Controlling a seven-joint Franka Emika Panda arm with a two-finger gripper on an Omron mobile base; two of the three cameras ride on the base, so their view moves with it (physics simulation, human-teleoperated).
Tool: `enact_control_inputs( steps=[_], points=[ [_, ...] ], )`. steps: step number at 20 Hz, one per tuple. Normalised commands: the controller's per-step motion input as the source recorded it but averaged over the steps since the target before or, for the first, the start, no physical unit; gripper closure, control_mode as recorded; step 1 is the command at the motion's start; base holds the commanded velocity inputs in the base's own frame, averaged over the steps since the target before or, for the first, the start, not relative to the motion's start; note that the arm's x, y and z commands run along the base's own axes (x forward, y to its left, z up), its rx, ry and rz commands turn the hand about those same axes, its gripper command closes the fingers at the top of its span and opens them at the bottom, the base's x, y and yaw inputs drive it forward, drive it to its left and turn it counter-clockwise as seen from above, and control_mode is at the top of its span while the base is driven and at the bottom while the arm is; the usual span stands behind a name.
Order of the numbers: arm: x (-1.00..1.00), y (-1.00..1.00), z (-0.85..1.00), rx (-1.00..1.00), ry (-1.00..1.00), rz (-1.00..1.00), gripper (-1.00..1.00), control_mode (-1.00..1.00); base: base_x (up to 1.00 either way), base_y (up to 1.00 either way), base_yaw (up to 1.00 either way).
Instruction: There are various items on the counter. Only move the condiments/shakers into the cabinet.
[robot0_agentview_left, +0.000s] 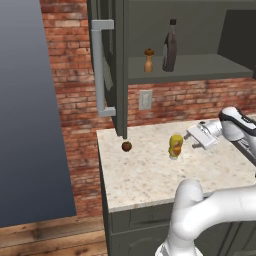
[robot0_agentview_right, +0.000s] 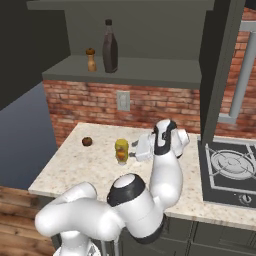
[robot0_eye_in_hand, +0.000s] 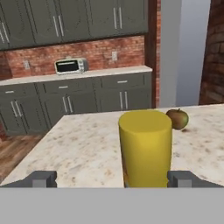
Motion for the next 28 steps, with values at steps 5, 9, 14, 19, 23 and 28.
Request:
enact_control_inputs(
  steps=[5, 9, 14, 19, 23, 28],
  points=[
    [-0.15, 0.06, -0.14, 0.05, -0.03, -0.03, -1.00, -1.00, 0.00, 0.00, 0.00],
    [0.03, 0.00, -0.06, 0.08, -0.06, -0.08, -1.00, -1.00, 0.00, 0.00, 0.00],
    [0.04, 0.00, -0.11, 0.09, -0.07, -0.14, -1.00, -1.00, 0.00, 0.00, 0.00],
    [0.05, 0.09, -0.09, 0.07, -0.04, -0.15, -1.00, -1.00, 0.00, 0.00, 0.00],
    [0.30, 0.21, 0.00, 0.00, 0.01, -0.02, -1.00, -1.00, 0.00, 0.00, 0.00],
    [0.26, 0.17, 0.00, 0.00, 0.03, 0.00, -1.00, -1.00, 0.00, 0.00, 0.00]
  ],
)
